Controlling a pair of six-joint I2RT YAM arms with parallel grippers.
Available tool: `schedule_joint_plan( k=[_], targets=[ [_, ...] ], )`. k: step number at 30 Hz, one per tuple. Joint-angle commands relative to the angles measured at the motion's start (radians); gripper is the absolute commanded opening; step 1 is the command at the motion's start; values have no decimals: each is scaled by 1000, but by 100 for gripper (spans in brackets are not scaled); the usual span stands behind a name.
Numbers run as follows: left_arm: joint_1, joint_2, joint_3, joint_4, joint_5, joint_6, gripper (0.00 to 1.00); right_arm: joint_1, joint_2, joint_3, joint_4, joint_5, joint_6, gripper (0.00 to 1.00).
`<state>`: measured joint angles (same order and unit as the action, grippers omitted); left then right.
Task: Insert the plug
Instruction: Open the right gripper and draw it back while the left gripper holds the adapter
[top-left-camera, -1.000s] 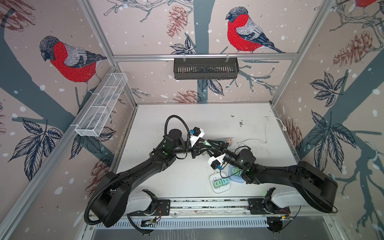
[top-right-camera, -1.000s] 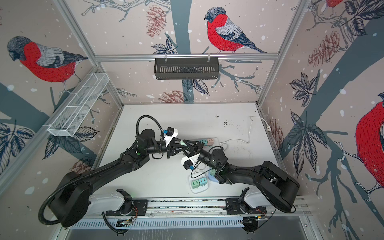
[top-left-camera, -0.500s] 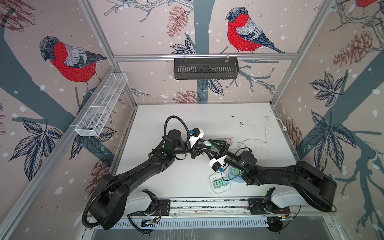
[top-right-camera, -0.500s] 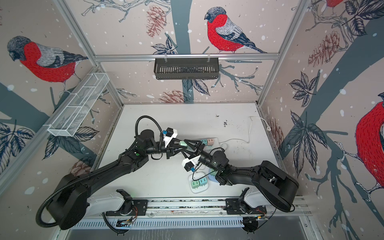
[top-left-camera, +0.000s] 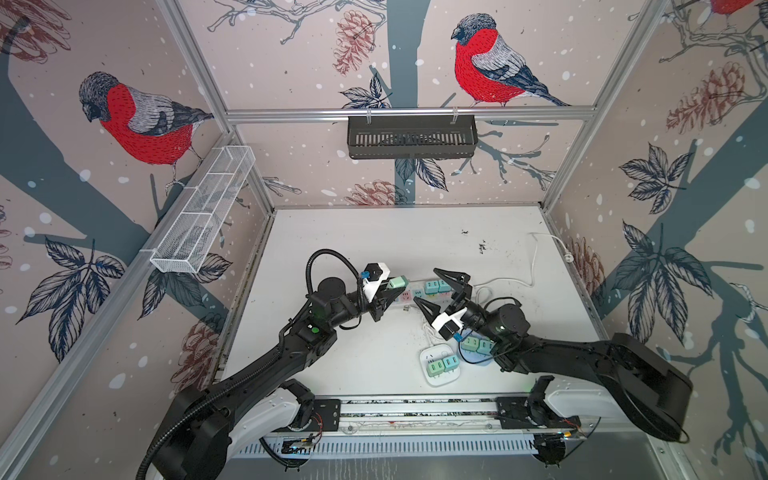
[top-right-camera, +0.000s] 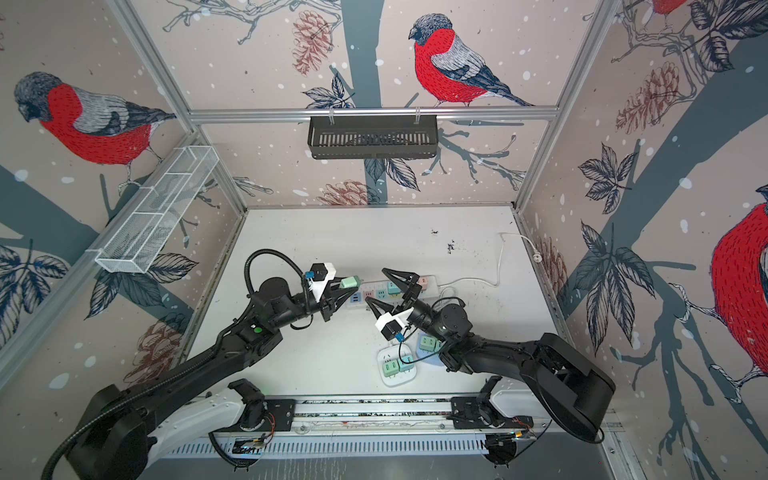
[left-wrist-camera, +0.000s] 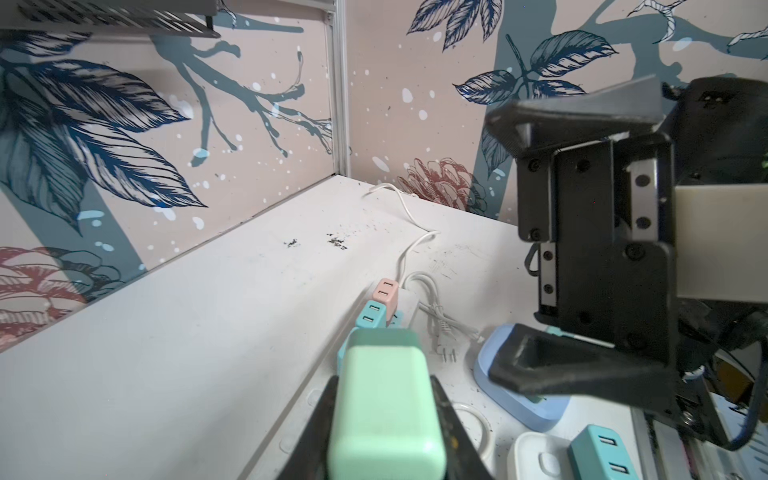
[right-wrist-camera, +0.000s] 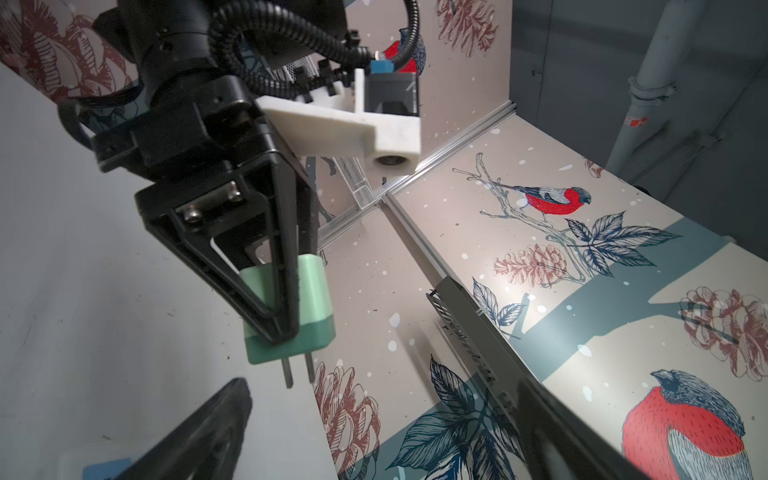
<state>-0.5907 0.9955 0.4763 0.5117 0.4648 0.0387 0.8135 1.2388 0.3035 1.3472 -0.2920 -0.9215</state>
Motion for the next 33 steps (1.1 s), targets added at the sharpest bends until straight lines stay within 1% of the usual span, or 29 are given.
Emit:
schedule_joint_plan(
  k=[1, 3, 6, 8, 9, 10, 11, 13, 15, 17, 21, 23, 27, 31, 33],
  targets=[
    [2, -15, -8, 43, -51, 72, 0, -31, -52, 8, -15, -56, 119, 100],
    [2, -21, -20, 54, -67, 87, 0, -54, -80, 23, -43, -56, 167, 100],
    [0, -33, -49, 87, -81, 126, 0, -73, -124, 67, -150, -41, 223, 100],
    [-1, -45, -62, 85, -136, 136, 0, -87, -145, 91, -192, -26, 268, 100],
    [-1, -49, -67, 85, -141, 149, 0, -96, -151, 94, -191, -16, 290, 100],
    [-1, -47, -72, 81, -96, 207, 0, -108, -155, 94, -180, -4, 320, 100],
    [-1, -43, -68, 67, -80, 230, 0, -123, -157, 93, -164, 10, 356, 100],
    [-3, -30, -57, 46, -84, 230, 0, -165, -157, 94, -134, 37, 435, 100],
    [-2, -8, -41, 14, -107, 241, 0, -212, -149, 105, -123, 68, 520, 100],
    [-3, 23, -22, -14, -121, 254, 0, -265, -137, 124, -129, 115, 616, 100],
    [-2, 82, 16, -64, -113, 276, 0, -371, -111, 170, -172, 197, 808, 100],
    [-3, 107, 37, -98, -128, 288, 0, -433, -96, 201, -224, 206, 905, 100],
    [-3, 157, 97, -194, -169, 305, 0, -533, -57, 253, -304, 202, 1050, 100],
    [-5, 212, 150, -267, -191, 312, 0, -600, -24, 281, -349, 193, 1131, 100],
    [-6, 230, 162, -282, -199, 314, 0, -617, -25, 282, -355, 166, 1141, 100]
  ],
)
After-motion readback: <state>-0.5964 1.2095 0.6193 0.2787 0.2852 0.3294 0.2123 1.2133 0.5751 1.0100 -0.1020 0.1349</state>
